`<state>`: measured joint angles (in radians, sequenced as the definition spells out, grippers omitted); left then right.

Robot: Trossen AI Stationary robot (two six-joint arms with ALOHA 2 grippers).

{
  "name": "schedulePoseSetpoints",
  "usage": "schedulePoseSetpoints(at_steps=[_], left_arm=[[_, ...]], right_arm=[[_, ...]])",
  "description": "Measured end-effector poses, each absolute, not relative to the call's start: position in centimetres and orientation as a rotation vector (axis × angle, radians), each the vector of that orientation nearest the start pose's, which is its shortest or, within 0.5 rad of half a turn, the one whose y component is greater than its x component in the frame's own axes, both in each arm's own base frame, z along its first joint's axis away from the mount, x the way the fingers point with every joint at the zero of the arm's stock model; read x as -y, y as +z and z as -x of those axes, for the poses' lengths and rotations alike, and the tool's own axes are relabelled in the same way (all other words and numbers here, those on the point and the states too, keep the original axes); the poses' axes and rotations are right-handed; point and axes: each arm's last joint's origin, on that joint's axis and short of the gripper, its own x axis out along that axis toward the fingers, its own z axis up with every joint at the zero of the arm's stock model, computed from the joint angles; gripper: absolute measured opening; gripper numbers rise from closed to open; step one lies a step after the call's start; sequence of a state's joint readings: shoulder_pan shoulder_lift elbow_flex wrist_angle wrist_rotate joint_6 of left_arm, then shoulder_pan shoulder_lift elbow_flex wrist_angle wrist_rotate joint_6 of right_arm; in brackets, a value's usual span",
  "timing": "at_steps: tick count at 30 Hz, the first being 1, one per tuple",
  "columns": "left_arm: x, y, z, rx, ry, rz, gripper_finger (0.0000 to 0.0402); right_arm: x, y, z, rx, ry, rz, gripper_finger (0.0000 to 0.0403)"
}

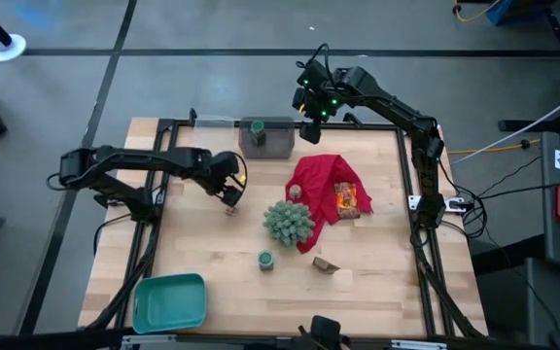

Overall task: Sort spices by type
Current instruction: Put the left brown spice bottle into the transparent bin

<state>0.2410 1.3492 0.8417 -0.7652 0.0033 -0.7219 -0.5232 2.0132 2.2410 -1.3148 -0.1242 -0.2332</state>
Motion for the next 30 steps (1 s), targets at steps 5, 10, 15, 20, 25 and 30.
schedulePoseSetpoints(at_steps=[5, 10, 15, 20, 25, 30], left_arm=[[-4.5, 19.1, -23.6, -1.188, 0.651, 0.771, 0.0272], [-3.7, 17.6, -24.8, -1.218, 0.627, 0.747, 0.0272], [-3.6, 16.0, -25.6, -1.252, 0.651, 0.757, 0.0272], [-3.8, 14.9, -25.8, -1.287, 0.674, 0.736, 0.0264], [-3.8, 14.7, -25.9, -1.300, 0.659, 0.708, 0.0210], [-3.8, 15.1, -25.8, -1.283, 0.648, 0.704, 0.0174]], right_arm=[[19.8, 37.0, -35.1, -1.066, -0.235, -0.139, 0.0280], [19.8, 37.0, -35.1, -1.067, -0.235, -0.139, 0.0280], [19.8, 37.0, -35.1, -1.069, -0.234, -0.139, 0.0280], [19.8, 37.0, -35.1, -1.071, -0.234, -0.140, 0.0280], [19.8, 37.0, -35.1, -1.071, -0.234, -0.140, 0.0280], [19.8, 37.0, -35.1, -1.071, -0.234, -0.140, 0.0280]])
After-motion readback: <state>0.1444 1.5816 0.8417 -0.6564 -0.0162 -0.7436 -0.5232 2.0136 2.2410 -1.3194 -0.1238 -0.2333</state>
